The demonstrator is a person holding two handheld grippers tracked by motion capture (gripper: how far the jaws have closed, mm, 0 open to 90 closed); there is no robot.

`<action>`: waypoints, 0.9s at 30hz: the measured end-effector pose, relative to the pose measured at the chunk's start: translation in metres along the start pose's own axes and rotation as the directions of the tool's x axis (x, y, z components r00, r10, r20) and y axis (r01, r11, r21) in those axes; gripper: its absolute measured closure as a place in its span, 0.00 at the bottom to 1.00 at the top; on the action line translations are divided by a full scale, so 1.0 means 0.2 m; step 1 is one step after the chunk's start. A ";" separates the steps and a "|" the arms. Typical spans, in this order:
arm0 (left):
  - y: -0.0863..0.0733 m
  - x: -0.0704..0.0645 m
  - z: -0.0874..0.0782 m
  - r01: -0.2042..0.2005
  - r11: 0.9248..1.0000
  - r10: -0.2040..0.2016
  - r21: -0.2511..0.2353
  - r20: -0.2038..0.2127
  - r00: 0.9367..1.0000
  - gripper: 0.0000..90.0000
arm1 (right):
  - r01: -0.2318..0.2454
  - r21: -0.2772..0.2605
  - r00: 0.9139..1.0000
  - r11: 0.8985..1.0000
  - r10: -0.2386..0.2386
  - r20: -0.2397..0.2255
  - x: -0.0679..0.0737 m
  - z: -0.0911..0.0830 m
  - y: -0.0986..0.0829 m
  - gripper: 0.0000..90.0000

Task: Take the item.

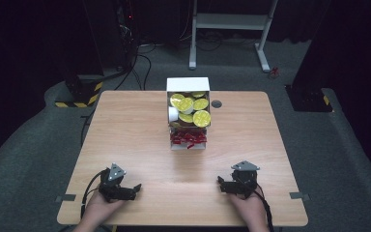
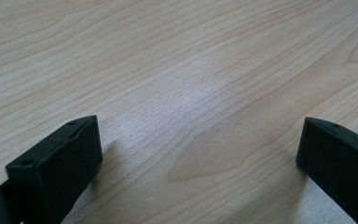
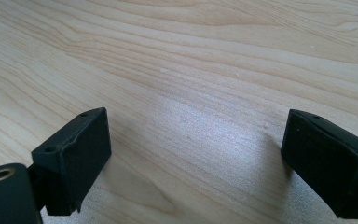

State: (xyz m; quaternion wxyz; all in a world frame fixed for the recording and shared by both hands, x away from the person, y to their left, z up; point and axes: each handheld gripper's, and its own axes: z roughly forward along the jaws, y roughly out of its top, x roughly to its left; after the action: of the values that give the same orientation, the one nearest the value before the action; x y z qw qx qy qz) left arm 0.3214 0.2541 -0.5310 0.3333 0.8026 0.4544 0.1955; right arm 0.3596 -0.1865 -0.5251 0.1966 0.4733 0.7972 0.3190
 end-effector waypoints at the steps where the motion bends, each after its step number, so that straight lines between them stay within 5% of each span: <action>1: 0.00 0.00 0.00 0.003 1.000 -0.003 -0.001 0.002 1.000 0.01 | 0.000 0.000 1.000 1.000 0.000 0.000 0.00 0.00 0.00 0.09; 19: 0.00 0.00 -0.01 0.002 1.000 -0.002 0.004 0.002 1.000 0.01 | 0.006 -0.005 1.000 1.000 -0.006 0.004 0.00 0.00 0.00 0.11; 27: 0.00 0.00 0.00 0.005 1.000 -0.005 0.003 0.002 1.000 0.01 | 0.009 -0.061 1.000 0.998 -0.010 -0.015 0.01 -0.05 0.03 0.14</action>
State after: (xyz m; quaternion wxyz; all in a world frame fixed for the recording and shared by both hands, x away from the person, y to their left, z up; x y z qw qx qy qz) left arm 0.3204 0.2545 -0.5307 0.3330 0.8024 0.4562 0.1931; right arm 0.3555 -0.1860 -0.5133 0.2064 0.4610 0.7908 0.3456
